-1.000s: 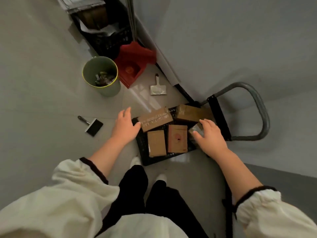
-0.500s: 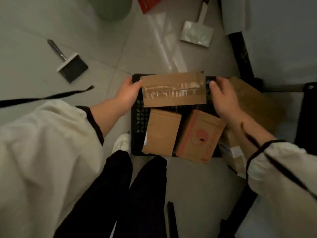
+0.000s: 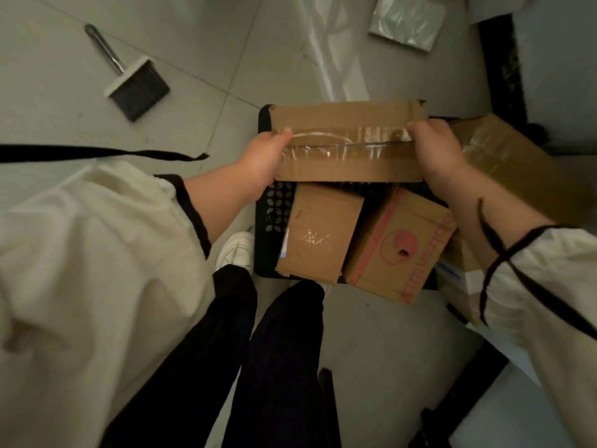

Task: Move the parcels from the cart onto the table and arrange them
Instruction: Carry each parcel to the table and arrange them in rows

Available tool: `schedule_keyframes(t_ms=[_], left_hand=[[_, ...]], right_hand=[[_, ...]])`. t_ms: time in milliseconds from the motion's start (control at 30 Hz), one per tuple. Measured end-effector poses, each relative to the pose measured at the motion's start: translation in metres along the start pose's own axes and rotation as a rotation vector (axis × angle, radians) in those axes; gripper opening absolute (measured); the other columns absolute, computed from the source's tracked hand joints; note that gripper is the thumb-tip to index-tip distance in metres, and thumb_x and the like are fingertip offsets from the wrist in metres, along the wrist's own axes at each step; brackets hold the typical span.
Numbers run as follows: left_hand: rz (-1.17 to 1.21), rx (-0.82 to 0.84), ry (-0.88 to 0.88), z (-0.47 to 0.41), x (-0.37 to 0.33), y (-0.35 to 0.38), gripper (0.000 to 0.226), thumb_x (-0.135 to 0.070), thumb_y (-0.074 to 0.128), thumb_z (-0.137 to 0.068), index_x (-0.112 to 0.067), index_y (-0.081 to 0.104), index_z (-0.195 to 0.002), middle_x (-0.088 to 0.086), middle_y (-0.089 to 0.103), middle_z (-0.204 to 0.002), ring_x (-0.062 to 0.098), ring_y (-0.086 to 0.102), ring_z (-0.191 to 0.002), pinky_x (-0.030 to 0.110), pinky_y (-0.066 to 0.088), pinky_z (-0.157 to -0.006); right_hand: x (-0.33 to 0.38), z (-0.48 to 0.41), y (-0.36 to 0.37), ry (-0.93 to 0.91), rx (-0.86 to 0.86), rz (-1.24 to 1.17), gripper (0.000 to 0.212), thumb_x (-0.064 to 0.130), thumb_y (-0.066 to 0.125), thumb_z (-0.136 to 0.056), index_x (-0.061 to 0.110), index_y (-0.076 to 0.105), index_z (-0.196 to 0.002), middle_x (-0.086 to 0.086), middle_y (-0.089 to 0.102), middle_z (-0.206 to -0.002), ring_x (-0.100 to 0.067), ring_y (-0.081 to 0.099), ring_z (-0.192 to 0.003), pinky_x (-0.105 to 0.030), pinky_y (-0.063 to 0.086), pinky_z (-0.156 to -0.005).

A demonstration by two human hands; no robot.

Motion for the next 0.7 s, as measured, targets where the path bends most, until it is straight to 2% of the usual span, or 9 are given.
schedule_keyframes(t_ms=[67,133,233,300,400,433,567,667,700], left_hand=[[-0.016,0.001,0.027,0.019,-0.010,-0.007,0.044,-0.043,0.045,-0.096,-0.017,0.047,-0.131,0.000,0.060,-0.114,0.020,0.056,-0.110,0.041,0.044,-0.100],[-0.042,-0.004,0.067,0.044,-0.024,-0.017,0.045,-0.042,0.045,-0.097,-0.015,0.047,-0.133,0.002,0.059,-0.122,0.021,0.054,-0.116,0.041,0.042,-0.102],[-0.062,-0.019,0.149,0.088,-0.057,-0.035,0.039,-0.037,0.045,-0.098,-0.016,0.051,-0.129,0.003,0.058,-0.124,0.019,0.054,-0.115,0.041,0.040,-0.104],[-0.064,-0.031,0.188,0.124,-0.081,-0.052,0.034,-0.036,0.045,-0.098,-0.018,0.054,-0.125,0.001,0.061,-0.117,0.015,0.058,-0.104,0.034,0.045,-0.094],[0.053,-0.030,0.225,0.189,-0.128,-0.074,0.016,-0.033,0.047,-0.097,-0.024,0.060,-0.098,-0.013,0.065,-0.086,-0.001,0.063,-0.071,0.019,0.048,-0.063],[0.106,-0.028,0.220,0.211,-0.142,-0.082,0.017,-0.033,0.047,-0.097,-0.024,0.060,-0.090,-0.014,0.064,-0.079,-0.002,0.062,-0.066,0.017,0.047,-0.059],[0.184,-0.019,0.306,0.303,-0.202,-0.113,0.019,-0.029,0.047,-0.097,-0.019,0.060,-0.087,-0.008,0.062,-0.081,0.006,0.058,-0.070,0.025,0.045,-0.066],[0.187,-0.074,0.436,0.374,-0.244,-0.152,0.015,-0.024,0.049,-0.097,-0.020,0.063,-0.102,-0.004,0.065,-0.092,0.009,0.059,-0.082,0.028,0.046,-0.077],[0.198,-0.091,0.477,0.398,-0.257,-0.167,0.015,-0.024,0.049,-0.097,-0.021,0.063,-0.101,-0.007,0.066,-0.091,0.009,0.060,-0.083,0.028,0.047,-0.076]], right_hand=[[0.014,0.020,-0.007,-0.003,0.010,-0.029,0.040,0.033,0.043,-0.092,0.011,0.048,-0.125,-0.003,0.049,-0.110,-0.021,0.048,-0.101,-0.026,0.033,-0.078],[0.032,0.048,-0.020,-0.022,-0.015,-0.033,0.035,0.032,0.045,-0.092,0.012,0.050,-0.120,-0.006,0.052,-0.109,-0.025,0.051,-0.106,-0.026,0.033,-0.079],[0.062,0.100,-0.045,-0.047,-0.031,-0.091,0.042,0.031,0.048,-0.092,0.012,0.048,-0.129,-0.001,0.055,-0.114,-0.020,0.052,-0.106,-0.025,0.034,-0.082],[0.084,0.137,-0.060,-0.053,-0.029,-0.139,0.047,0.033,0.048,-0.093,0.015,0.043,-0.136,0.002,0.052,-0.118,-0.015,0.049,-0.105,-0.027,0.037,-0.085],[0.129,0.196,-0.097,-0.135,-0.081,-0.117,0.050,0.030,0.053,-0.090,0.014,0.041,-0.136,0.002,0.053,-0.121,-0.015,0.051,-0.109,-0.031,0.041,-0.090],[0.149,0.217,-0.111,-0.182,-0.110,-0.088,0.049,0.028,0.055,-0.089,0.014,0.042,-0.133,0.004,0.052,-0.117,-0.014,0.050,-0.106,-0.030,0.040,-0.087],[0.229,0.312,-0.165,-0.345,-0.234,0.001,0.050,0.024,0.059,-0.087,0.019,0.040,-0.134,0.012,0.046,-0.111,-0.006,0.044,-0.102,-0.027,0.037,-0.083],[0.285,0.381,-0.197,-0.418,-0.288,-0.022,0.048,0.019,0.059,-0.089,0.024,0.041,-0.133,0.018,0.047,-0.104,-0.004,0.045,-0.101,-0.024,0.037,-0.083],[0.300,0.403,-0.206,-0.437,-0.298,-0.037,0.047,0.016,0.059,-0.089,0.025,0.042,-0.132,0.019,0.048,-0.104,-0.005,0.047,-0.102,-0.025,0.039,-0.085]])
Point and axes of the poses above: each hand's wrist, its own z-axis away from the middle knuckle, its own y-axis out of the palm, x = y × z, the point moved 9 cm from there along -z, towards the middle knuckle
